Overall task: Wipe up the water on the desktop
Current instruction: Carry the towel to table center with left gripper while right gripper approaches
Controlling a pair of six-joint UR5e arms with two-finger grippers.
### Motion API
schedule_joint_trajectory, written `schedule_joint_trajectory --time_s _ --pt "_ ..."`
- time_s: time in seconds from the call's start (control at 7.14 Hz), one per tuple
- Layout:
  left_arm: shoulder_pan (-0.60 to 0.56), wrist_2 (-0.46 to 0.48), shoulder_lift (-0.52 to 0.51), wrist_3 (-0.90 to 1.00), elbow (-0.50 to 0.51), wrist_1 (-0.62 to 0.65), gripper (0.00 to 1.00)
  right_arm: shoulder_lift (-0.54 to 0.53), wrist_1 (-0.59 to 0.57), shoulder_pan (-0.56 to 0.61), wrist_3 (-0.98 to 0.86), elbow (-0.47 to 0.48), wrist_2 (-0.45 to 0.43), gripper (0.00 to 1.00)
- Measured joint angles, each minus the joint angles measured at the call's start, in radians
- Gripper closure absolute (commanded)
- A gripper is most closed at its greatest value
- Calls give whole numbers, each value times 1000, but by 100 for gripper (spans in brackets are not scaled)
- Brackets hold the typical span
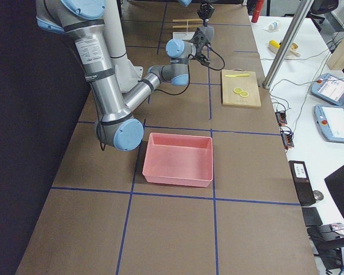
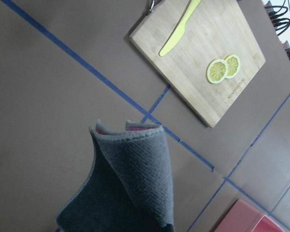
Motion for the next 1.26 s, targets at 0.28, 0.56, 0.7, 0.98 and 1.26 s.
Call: schedule_joint_trajectory --time_s 0.28,0.56,0.7,0.98,1.26 --pt "54 77 -67 -89 33 -8 100 1 -5 -69 -50 3 -53 1" --pt "87 99 -81 -105 41 -9 100 2 -19 -132 -85 3 -115 1" --pt "102 102 -83 -107 41 -9 100 17 -53 -174 -119 3 -172 1" --pt "137 103 -86 -115 42 -8 100 57 -118 -214 -153 4 -237 1" --pt "160 113 -92 -128 38 -7 100 67 -139 -220 -158 4 -254 2"
